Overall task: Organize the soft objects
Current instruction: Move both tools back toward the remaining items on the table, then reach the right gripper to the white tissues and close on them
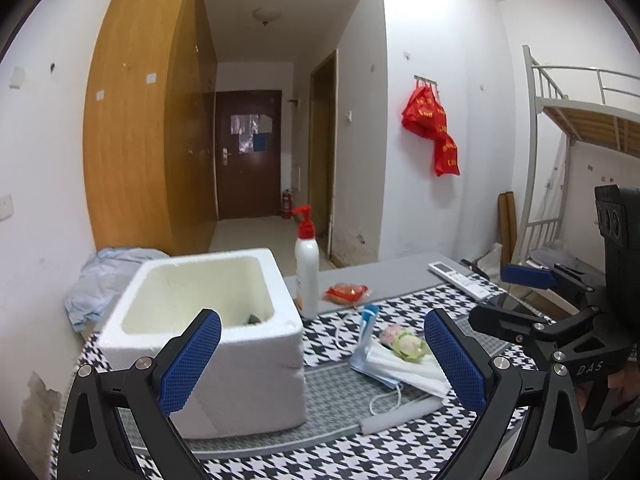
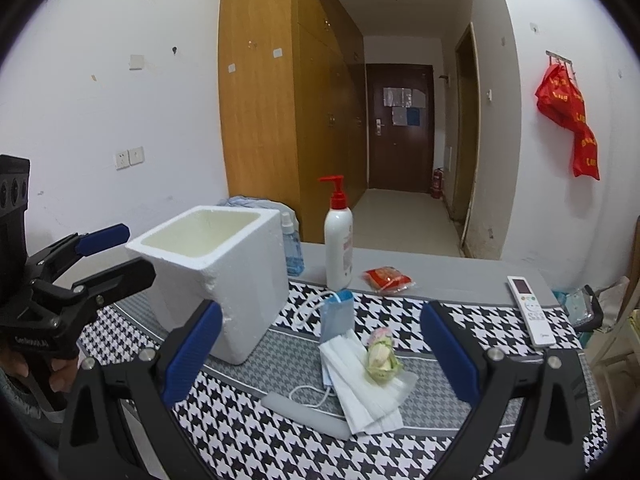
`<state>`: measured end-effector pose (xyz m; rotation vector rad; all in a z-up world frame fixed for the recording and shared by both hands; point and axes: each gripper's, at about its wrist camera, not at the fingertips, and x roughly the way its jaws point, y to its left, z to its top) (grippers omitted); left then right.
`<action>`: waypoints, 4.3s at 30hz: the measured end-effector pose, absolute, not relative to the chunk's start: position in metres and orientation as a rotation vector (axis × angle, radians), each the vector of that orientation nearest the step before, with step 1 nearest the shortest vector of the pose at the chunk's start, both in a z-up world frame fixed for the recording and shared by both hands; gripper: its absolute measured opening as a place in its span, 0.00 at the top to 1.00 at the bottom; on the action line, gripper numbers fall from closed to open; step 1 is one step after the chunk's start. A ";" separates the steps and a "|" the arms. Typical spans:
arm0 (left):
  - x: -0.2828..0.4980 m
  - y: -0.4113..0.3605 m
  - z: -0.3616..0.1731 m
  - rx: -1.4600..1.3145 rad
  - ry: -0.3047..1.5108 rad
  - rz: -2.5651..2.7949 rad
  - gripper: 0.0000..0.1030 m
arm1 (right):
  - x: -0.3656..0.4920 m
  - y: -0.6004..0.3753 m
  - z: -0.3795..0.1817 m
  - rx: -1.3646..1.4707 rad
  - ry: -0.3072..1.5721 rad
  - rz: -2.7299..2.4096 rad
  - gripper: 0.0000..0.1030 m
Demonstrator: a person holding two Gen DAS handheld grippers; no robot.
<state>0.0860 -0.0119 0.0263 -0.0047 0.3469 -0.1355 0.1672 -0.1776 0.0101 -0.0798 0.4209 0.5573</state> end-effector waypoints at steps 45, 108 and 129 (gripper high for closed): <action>0.132 -0.059 -0.076 0.171 0.593 -0.435 0.01 | 0.201 -0.213 -0.072 -0.056 0.640 0.456 0.02; 0.159 -0.057 -0.126 0.293 0.846 -0.670 0.61 | 0.240 -0.210 -0.107 -0.074 0.776 0.448 0.02; 0.170 -0.040 -0.123 0.192 0.848 -0.656 0.89 | 0.247 -0.175 -0.129 -0.195 0.865 0.545 0.67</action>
